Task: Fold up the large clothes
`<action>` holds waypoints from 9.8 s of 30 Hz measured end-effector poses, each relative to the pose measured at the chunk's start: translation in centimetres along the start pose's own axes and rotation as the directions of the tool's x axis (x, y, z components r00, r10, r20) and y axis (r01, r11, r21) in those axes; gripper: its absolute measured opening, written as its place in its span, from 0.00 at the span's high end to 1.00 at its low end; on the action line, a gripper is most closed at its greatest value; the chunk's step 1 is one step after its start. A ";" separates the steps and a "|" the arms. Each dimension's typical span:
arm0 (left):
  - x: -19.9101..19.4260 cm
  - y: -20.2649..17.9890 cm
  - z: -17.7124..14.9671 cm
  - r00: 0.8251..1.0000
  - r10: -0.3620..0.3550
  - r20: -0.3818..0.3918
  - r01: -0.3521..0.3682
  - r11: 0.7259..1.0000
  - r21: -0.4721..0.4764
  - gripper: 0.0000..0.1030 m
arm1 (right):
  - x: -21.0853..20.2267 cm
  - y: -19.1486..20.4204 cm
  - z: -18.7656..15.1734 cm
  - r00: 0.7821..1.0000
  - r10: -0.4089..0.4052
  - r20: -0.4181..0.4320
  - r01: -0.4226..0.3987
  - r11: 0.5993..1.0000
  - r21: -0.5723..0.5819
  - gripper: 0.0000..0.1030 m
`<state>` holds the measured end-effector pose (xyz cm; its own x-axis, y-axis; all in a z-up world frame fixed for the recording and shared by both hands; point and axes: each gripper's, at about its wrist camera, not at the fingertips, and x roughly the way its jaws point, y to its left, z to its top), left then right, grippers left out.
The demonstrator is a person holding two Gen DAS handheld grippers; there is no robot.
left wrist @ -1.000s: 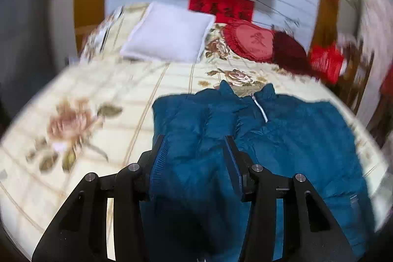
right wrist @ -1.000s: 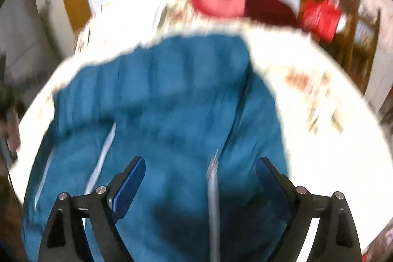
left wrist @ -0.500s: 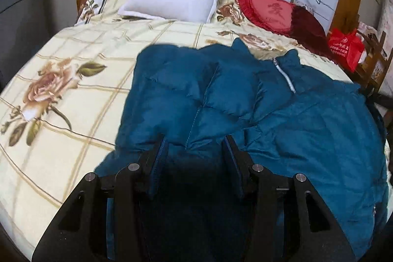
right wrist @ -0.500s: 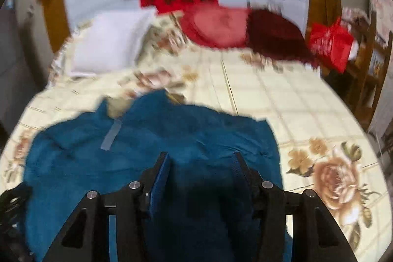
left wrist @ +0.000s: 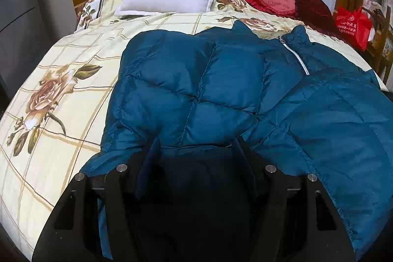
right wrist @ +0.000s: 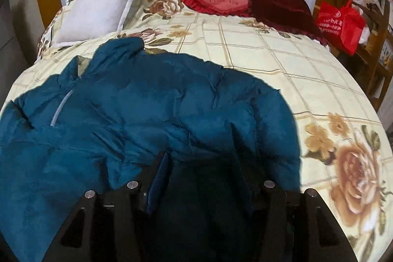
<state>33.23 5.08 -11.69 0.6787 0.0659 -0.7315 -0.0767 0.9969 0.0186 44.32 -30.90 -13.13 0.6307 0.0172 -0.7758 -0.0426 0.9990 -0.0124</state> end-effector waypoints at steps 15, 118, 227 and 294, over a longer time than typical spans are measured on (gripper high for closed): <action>-3.4 -2.0 -2.3 0.997 -0.070 -0.014 0.071 0.995 0.065 0.35 | -3.4 -0.1 -5.9 0.990 0.138 -0.008 -0.138 0.990 -0.009 0.16; -20.9 11.5 -25.2 0.871 -0.468 -0.149 0.455 0.883 -0.115 0.70 | -23.5 -9.0 -38.3 0.779 0.605 0.164 -0.617 0.695 0.369 0.61; -26.5 12.7 -13.4 0.990 -0.032 0.137 0.054 0.986 -0.159 0.92 | -40.4 -0.2 -26.5 0.818 0.316 0.480 -0.321 0.944 -0.076 0.88; 0.0 9.3 0.5 0.995 -0.104 -0.014 0.097 0.962 -0.256 0.89 | -10.5 -0.5 -8.1 0.982 0.102 0.159 -0.131 0.974 0.184 0.85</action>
<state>32.90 14.41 -11.21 0.6730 -0.0384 -0.7386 -0.1954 0.9539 -0.2276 31.42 -31.91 -10.12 0.7383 0.1252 -0.6627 0.0189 0.9784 0.2059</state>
